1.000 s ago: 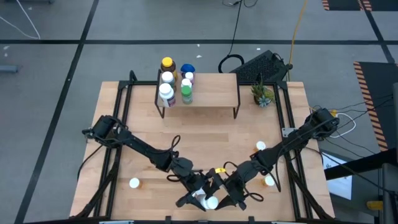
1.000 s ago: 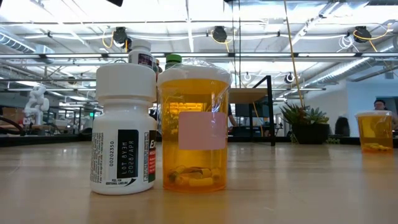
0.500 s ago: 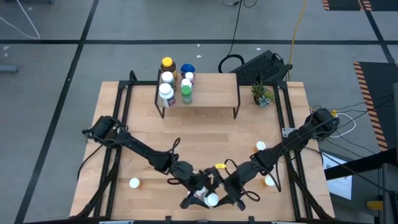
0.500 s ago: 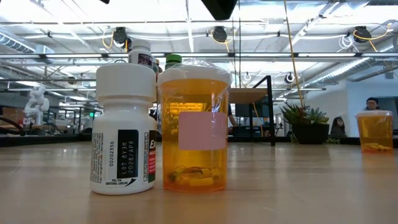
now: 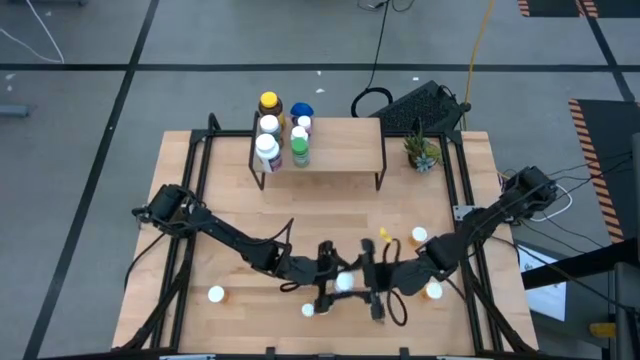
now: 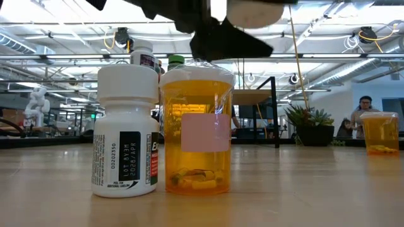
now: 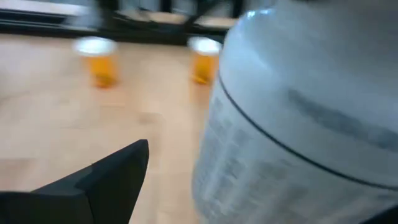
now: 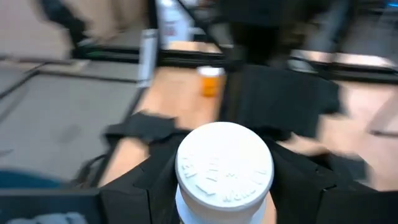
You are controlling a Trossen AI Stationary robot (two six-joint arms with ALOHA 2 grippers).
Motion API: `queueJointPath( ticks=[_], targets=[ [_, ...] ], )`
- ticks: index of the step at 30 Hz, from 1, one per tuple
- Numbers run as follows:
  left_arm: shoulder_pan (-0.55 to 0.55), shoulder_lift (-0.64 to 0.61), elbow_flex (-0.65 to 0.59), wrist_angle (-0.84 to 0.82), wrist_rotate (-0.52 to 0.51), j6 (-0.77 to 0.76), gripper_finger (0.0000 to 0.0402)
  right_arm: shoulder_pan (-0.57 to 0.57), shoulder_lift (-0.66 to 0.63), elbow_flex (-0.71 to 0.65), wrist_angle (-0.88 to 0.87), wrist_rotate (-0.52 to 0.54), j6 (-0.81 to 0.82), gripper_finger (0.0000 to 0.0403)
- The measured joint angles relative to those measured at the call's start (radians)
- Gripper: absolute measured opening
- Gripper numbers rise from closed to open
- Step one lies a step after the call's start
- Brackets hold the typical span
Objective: Pick and place medicine bottles onto shelf by color
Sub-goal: Put the right small white medicine bottle on the shelf
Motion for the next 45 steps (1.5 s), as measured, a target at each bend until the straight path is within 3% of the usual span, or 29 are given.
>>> queueJointPath(
  ticks=[4,10,17,21,24,28,32,39,45],
  targets=[
    [0.004,-0.001,0.0,-0.005,-0.132,-0.022,0.0366,0.004,-0.009,0.0,-0.054,0.154,0.073,0.0201],
    [0.004,0.0,0.0,-0.011,-0.187,-0.025,0.031,-0.006,-0.009,-0.038,-0.05,0.239,0.141,0.0202],
    [0.009,0.001,-0.001,-0.019,-0.185,-0.025,0.021,-0.012,-0.009,-0.044,-0.048,0.245,0.135,0.0205],
    [0.011,0.001,-0.001,-0.019,-0.123,-0.029,0.0209,-0.011,-0.009,-0.044,-0.047,0.241,0.039,0.0224],
    [0.015,0.001,-0.001,-0.016,-0.022,-0.012,0.0209,0.0,-0.023,-0.044,-0.055,0.199,-0.063,0.0251],
    [0.015,0.001,-0.001,-0.003,0.168,0.027,0.022,0.0,-0.062,-0.046,-0.064,-0.007,-0.121,0.0288],
    [0.011,0.001,-0.001,0.027,0.256,0.072,0.0229,-0.01,-0.08,-0.046,-0.061,-0.145,-0.098,0.0308],
    [0.007,0.001,0.0,0.071,0.292,0.087,0.0212,0.003,-0.06,-0.09,-0.027,-0.148,-0.044,0.0309],
    [0.007,0.0,0.0,0.088,0.274,0.087,0.0229,0.014,-0.059,-0.285,0.373,-0.149,-0.033,0.0308]
  ],
)
